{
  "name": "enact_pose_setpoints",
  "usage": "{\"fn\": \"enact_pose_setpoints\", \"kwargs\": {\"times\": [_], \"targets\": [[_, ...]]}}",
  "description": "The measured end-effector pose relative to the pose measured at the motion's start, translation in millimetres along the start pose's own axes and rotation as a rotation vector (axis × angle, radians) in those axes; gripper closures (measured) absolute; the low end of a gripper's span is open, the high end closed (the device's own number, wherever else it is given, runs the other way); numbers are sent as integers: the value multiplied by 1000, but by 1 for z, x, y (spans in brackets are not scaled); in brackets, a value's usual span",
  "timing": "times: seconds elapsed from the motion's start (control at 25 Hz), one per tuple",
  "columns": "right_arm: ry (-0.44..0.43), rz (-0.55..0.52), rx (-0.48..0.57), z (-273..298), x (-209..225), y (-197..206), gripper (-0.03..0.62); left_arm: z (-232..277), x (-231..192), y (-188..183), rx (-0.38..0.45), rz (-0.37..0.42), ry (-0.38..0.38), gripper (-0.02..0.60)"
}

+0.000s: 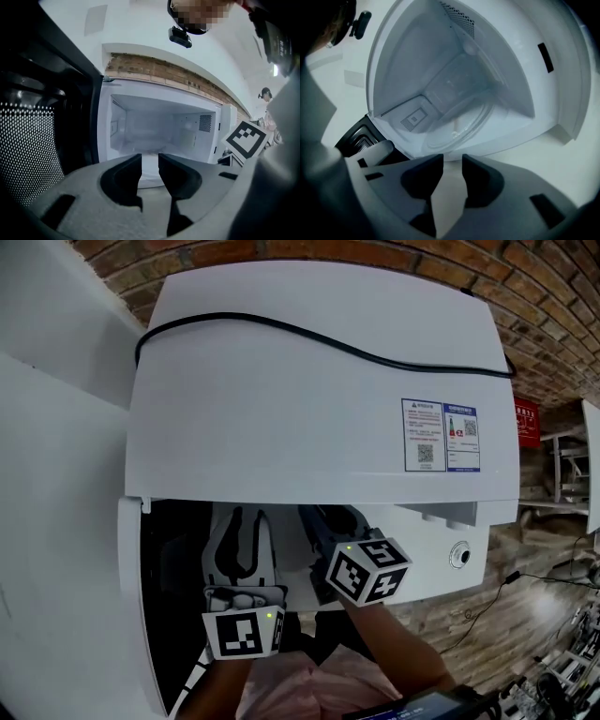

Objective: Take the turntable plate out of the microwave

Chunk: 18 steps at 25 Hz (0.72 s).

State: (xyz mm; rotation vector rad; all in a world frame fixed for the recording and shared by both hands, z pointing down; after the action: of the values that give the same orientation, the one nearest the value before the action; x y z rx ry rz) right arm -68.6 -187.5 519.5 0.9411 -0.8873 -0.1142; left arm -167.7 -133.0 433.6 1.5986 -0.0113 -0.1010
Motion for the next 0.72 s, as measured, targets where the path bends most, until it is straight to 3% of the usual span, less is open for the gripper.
{"fn": "enact_pose_setpoints", "kwargs": {"times": [0.32, 0.72], "targets": [[-26, 182, 3, 5, -10, 7, 477, -4, -5, -11, 2, 10, 6, 471], [-45, 214, 6, -2, -12, 5, 448, -2, -9, -14, 0, 2, 10, 471]]}}
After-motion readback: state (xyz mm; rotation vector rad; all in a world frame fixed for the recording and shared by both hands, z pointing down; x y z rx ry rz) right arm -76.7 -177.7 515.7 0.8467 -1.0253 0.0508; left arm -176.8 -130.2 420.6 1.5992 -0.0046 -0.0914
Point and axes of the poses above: the fingertips, and each gripper's own axes: z forward along the fingers, x to its right, y out of its underside, the point moved 2 cm from there along -z, backward along the fingers, and after that the axes turned 15 degrees about x, right-handed, at the moved point
